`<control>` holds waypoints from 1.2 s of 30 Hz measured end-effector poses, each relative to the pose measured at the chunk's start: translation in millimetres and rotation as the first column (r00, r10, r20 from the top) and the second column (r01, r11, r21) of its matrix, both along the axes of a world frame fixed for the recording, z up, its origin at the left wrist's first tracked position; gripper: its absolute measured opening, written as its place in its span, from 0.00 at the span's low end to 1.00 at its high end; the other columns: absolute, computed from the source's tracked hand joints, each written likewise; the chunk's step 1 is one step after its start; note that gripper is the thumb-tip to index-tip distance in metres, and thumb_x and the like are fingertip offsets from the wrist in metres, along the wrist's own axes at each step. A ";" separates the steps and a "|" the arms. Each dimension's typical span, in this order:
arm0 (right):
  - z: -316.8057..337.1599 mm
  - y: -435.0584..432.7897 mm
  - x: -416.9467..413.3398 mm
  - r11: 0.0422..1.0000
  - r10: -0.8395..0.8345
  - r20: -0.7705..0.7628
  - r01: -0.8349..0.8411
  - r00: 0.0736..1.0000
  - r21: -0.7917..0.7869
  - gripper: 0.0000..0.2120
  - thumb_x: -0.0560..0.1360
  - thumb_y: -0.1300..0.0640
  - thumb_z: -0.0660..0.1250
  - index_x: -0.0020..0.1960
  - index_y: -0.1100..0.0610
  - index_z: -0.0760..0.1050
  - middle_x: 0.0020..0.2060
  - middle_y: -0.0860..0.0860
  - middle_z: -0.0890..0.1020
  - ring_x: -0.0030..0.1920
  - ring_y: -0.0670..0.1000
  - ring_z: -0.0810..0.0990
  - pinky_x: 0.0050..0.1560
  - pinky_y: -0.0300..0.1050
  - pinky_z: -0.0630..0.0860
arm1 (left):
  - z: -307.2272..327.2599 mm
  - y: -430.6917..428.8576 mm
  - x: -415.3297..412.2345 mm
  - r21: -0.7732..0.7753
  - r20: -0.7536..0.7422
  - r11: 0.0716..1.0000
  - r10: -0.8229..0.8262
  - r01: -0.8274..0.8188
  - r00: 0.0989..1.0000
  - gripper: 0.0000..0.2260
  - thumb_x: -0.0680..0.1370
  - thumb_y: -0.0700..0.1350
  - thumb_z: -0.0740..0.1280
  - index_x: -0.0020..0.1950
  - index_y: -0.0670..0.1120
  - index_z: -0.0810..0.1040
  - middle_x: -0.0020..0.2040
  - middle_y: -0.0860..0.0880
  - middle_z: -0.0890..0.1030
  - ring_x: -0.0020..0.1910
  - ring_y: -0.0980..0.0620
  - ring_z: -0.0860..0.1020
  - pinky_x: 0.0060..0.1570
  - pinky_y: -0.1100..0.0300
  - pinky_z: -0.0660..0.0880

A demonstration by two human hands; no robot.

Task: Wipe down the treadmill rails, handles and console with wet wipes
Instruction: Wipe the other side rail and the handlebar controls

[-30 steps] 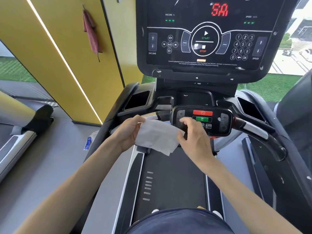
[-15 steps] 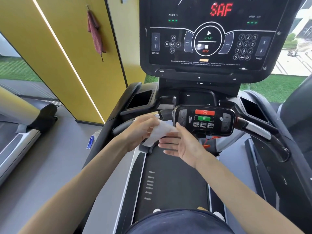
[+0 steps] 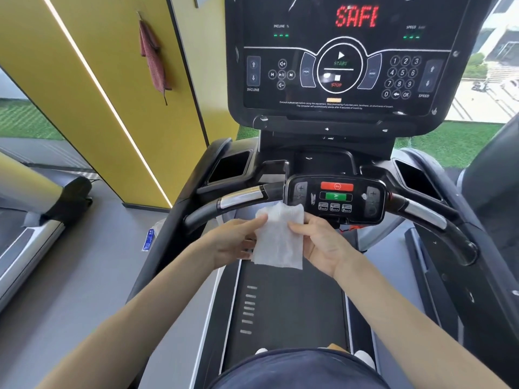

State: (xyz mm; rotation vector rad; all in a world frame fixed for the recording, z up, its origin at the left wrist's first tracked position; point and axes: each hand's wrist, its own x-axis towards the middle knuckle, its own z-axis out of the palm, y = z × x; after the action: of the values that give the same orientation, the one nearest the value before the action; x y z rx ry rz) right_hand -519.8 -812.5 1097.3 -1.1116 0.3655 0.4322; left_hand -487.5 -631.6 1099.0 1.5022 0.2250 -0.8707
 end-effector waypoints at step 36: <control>-10.2 -9.0 -0.4 0.779 0.154 0.241 0.032 0.958 -0.626 0.05 0.71 0.65 0.71 0.42 0.56 0.82 0.37 0.53 0.82 0.39 0.47 0.77 0.43 0.45 0.75 | 3.8 -17.3 8.7 0.184 0.380 0.974 -0.192 0.130 0.905 0.08 0.64 0.48 0.75 0.41 0.50 0.80 0.39 0.45 0.79 0.38 0.47 0.74 0.40 0.52 0.67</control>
State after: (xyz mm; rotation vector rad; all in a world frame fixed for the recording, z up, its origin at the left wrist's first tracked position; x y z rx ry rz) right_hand -520.1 -821.6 1087.1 -1.8249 0.2204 0.1976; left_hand -478.8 -648.9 1102.8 1.8281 -0.1373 -0.6687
